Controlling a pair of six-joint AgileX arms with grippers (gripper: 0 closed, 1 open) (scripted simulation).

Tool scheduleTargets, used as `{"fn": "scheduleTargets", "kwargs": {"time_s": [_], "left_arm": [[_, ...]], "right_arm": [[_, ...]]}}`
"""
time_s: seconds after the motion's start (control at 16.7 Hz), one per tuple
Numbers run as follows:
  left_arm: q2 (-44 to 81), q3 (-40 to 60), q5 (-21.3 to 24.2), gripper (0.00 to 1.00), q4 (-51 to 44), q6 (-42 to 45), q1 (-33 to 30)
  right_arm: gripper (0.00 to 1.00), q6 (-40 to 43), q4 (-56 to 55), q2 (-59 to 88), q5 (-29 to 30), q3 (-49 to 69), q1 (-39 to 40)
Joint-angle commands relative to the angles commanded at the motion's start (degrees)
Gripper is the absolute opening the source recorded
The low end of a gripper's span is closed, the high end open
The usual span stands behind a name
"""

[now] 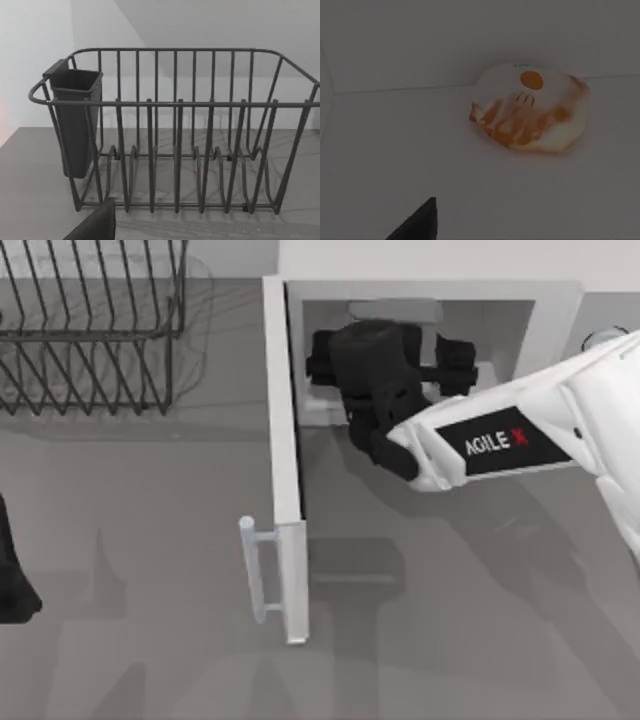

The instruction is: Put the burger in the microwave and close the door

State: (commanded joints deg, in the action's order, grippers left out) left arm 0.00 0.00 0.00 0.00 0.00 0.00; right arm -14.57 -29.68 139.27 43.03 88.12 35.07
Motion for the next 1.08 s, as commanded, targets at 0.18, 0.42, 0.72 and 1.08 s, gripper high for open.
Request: {"fn": "scheduleTargets", "kwargs": {"time_s": [0.18,0.42,0.72,1.08], "left_arm": [[0.0,0.0,0.0,1.0,0.0,0.0,0.0],[0.0,0.0,0.0,1.0,0.0,0.0,0.0],[0.0,0.0,0.0,1.0,0.0,0.0,0.0],[0.0,0.0,0.0,1.0,0.0,0.0,0.0]], "right_arm": [[1.0,-2.43,-3.83,-6.07,3.56,-13.58,4.31],[1.0,-5.4,-8.35,-13.7,7.71,-28.93,9.89],[1.0,-6.99,-10.61,-17.13,10.03,-34.77,12.73],[1.0,-6.9,-8.23,-18.79,9.87,-33.87,12.43]]}}
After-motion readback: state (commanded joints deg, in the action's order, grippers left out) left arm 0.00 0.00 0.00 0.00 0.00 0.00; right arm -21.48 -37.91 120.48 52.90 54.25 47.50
